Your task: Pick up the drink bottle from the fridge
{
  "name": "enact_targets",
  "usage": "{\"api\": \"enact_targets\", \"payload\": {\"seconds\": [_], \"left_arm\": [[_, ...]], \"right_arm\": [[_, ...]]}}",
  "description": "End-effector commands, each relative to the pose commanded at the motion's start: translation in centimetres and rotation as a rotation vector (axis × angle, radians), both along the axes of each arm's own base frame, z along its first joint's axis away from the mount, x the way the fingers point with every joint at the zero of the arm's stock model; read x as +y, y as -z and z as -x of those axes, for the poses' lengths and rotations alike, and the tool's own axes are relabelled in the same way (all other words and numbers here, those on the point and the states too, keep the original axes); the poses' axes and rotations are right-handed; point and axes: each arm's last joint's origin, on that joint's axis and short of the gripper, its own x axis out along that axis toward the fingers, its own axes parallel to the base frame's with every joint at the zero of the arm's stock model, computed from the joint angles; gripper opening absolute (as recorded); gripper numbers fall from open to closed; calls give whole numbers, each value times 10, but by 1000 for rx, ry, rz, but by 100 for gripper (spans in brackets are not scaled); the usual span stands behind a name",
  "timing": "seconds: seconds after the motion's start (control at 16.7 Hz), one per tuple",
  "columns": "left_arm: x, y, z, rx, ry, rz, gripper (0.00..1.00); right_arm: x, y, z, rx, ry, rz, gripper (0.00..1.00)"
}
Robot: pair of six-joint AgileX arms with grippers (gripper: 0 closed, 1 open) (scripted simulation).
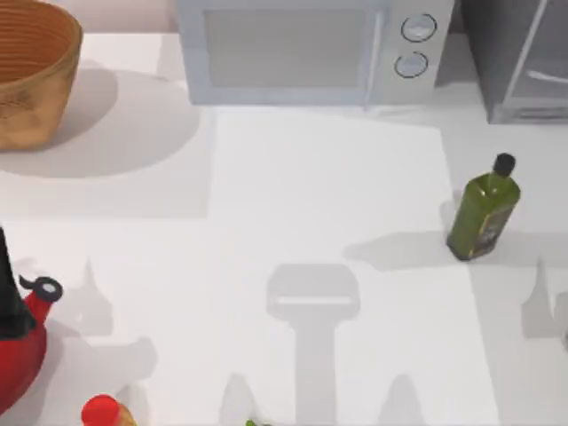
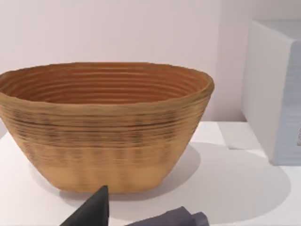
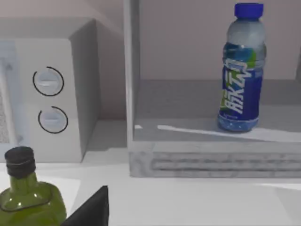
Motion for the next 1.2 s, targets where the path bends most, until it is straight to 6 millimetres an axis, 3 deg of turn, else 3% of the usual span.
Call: {"api": "enact_targets", "payload": {"seconds": [0.18,0.42,0.72,0.9,1.2], "left_arm": [[0,0,0,0,0,0,100],[0,0,0,0,0,0,100],[0,0,0,0,0,0,100],[0,0,0,0,0,0,100],[0,0,0,0,0,0,100]], "right_arm": [[0,-3,0,-9,-3,2,100],[-3,-30,-4,-101,-28,24,100],[-15,-57,-32,-171,-56,66,100],[-32,-49,-60,-126,-50,66,100],[-73,-9,-93,-39,-5,29,100]]}}
